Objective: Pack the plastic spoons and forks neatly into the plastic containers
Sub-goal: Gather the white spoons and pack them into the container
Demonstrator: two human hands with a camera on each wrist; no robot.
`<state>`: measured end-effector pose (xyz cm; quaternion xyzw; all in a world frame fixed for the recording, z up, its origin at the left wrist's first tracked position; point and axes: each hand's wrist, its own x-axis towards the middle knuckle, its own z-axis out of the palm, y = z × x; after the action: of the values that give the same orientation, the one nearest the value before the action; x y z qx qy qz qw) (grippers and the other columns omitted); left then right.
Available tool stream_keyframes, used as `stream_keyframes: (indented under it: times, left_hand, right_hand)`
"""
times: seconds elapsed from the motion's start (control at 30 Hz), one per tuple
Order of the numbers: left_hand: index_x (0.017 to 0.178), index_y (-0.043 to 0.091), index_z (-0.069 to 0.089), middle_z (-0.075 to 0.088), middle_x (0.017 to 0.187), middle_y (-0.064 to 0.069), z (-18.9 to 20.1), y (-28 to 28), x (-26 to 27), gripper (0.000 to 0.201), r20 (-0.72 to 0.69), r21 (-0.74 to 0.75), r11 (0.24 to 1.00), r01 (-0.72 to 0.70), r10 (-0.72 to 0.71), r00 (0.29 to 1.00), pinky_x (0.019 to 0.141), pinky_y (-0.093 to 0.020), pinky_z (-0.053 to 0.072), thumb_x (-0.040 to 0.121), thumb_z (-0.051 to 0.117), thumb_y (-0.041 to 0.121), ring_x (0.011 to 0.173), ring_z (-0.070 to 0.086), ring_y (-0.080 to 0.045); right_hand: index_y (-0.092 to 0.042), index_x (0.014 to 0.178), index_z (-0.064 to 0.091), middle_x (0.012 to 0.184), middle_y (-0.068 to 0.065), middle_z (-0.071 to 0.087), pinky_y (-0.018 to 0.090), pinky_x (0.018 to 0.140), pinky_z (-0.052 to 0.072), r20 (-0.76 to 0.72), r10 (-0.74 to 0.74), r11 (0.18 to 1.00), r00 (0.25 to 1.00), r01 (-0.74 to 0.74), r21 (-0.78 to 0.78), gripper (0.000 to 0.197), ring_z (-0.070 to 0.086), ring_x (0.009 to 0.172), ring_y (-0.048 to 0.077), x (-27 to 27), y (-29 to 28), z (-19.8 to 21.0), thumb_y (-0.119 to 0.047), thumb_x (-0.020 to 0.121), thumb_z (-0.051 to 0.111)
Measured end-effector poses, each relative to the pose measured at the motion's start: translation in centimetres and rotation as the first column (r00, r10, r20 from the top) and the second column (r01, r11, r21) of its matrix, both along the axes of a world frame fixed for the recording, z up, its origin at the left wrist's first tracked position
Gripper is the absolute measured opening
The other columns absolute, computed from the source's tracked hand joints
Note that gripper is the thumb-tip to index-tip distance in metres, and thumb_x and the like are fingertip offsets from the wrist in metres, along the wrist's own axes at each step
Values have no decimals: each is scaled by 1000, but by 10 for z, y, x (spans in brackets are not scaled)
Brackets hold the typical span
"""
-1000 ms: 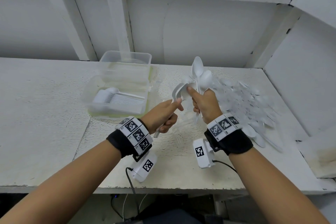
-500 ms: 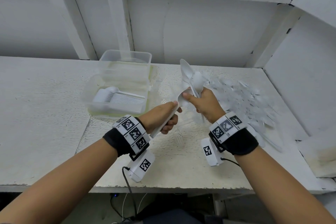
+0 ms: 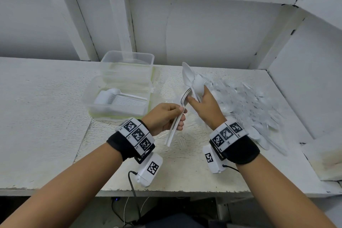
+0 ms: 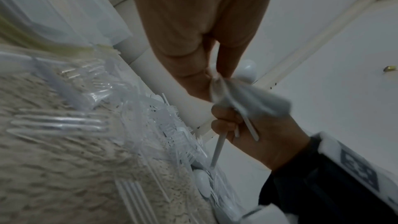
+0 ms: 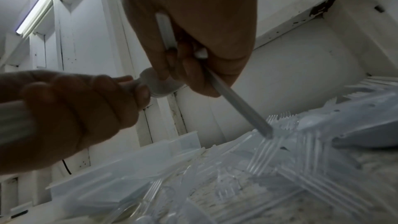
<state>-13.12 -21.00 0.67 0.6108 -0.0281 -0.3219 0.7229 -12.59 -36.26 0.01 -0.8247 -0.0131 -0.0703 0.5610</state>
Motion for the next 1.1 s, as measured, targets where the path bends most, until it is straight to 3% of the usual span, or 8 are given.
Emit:
stream_keyframes:
  times: [0.27, 0.43, 0.6, 0.67, 0.77, 0.87, 1.0, 1.1]
  left_hand:
    - [86, -1, 56, 59, 74, -11, -8, -4, 2, 17, -1, -70, 950, -305, 305, 952, 60, -23, 58, 97, 46, 8, 56, 65, -12]
    - [88, -2, 56, 66, 85, -13, -10, -12, 1, 19, -43, -116, 932, -343, 340, 939, 67, -23, 58, 98, 43, 9, 67, 69, -13]
    - [110, -13, 54, 67, 92, -17, -8, -14, 2, 28, -61, -145, 933, -329, 323, 944, 64, -24, 58, 98, 42, 9, 69, 69, -15]
    - [109, -12, 56, 69, 87, -15, -8, -13, 3, 27, -83, -153, 932, -327, 318, 945, 63, -24, 57, 98, 43, 9, 68, 69, -15]
    - [96, -6, 59, 71, 74, -9, -8, -11, 2, 21, -103, -159, 936, -314, 301, 948, 60, -23, 57, 97, 45, 9, 64, 69, -14]
    - [92, -4, 60, 71, 72, -7, -9, -9, 1, 19, -112, -159, 937, -311, 296, 949, 59, -21, 56, 96, 46, 8, 64, 69, -13]
    - [89, -2, 61, 69, 72, -8, -9, -6, 3, 15, -140, -157, 930, -333, 313, 939, 59, -22, 57, 94, 48, 4, 62, 68, -13]
    - [87, -2, 60, 68, 67, -6, -8, -4, 4, 13, -141, -148, 927, -345, 325, 935, 55, -21, 55, 93, 49, 2, 56, 67, -12]
  right_hand:
    - [-34, 93, 43, 67, -12, 47, 22, 55, 36, -44, -97, 987, 994, 102, 124, 7, 45, 57, 3, -12, 13, -16, -29, 96, 47]
    - [-11, 102, 57, 80, -9, 61, 9, 61, 43, 2, -139, 988, 990, 139, 61, 15, 59, 73, 2, -20, 25, -17, -24, 94, 54]
    - [1, 96, 58, 84, 12, 66, 27, 69, 47, 48, -153, 986, 987, 156, -55, 31, 61, 79, 23, -21, 31, -18, -30, 92, 56]
    - [-1, 85, 57, 79, 11, 63, 31, 67, 47, 63, -152, 982, 986, 158, -108, 30, 58, 75, 22, -21, 32, -19, -30, 92, 55]
    - [-25, 64, 43, 68, -3, 48, 14, 57, 36, 89, -121, 967, 989, 138, -216, 30, 45, 63, 6, -22, 31, -16, -20, 92, 52]
    - [-32, 62, 38, 67, -7, 42, 15, 55, 32, 85, -93, 952, 992, 113, -285, 35, 41, 61, 3, -22, 32, -14, -17, 91, 52]
    - [-11, 92, 65, 80, 3, 49, 17, 59, 34, 52, -39, 949, 998, 53, -310, 17, 46, 72, 13, -20, 29, -12, -15, 92, 49]
    - [-11, 118, 61, 93, 2, 49, 18, 68, 34, 81, -1, 937, 997, 29, -349, 29, 48, 84, 13, -22, 31, -10, -13, 95, 45]
